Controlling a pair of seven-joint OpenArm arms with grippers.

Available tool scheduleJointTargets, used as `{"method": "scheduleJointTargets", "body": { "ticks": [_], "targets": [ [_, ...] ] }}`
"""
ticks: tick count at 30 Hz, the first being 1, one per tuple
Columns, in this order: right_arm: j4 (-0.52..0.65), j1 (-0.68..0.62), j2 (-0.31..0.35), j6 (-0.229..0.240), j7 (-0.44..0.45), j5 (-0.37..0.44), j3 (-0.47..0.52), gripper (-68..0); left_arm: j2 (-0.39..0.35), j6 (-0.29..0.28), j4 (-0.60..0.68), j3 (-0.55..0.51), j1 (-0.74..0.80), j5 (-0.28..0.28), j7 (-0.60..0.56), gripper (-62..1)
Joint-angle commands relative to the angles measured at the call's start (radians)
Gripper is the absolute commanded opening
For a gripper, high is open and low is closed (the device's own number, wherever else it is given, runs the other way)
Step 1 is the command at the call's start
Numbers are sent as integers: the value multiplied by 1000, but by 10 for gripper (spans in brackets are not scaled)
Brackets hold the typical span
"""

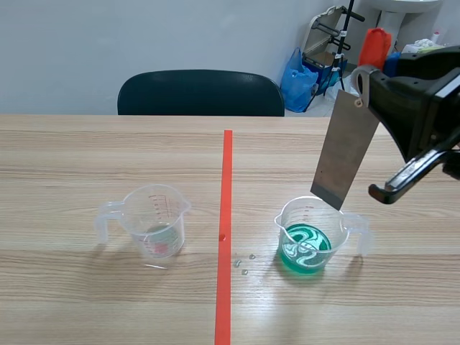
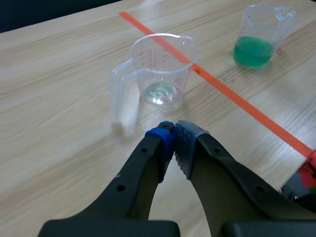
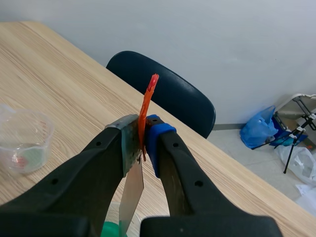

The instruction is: Do the redox reaction experiment

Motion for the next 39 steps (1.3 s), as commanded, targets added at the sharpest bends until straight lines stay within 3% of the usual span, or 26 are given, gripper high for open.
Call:
{"method": "scheduleJointTargets", "body": {
  "ticks": [1,4,9,14,17,39],
  "targets": [
    [22,4,7,-6,14,7,12,-662,65,-2,5,-28,53,30,-53,-582],
    [22,4,7,-6,14,7,12,-662,150,-1,4,-127,175,112,-131,-554],
    [22,4,7,-6,14,7,12,-662,275,-1,4,-226,280,229,-159,-285],
    [22,4,7,-7,14,7,12,-662,365,-1,0,-257,280,230,-164,-73],
    [22,4,7,-7,15,8,12,-662,389,-2,-5,-257,280,229,-162,12],
    [22,4,7,-7,14,7,12,-662,404,-1,-29,-257,280,211,-159,14]
  ]
}}
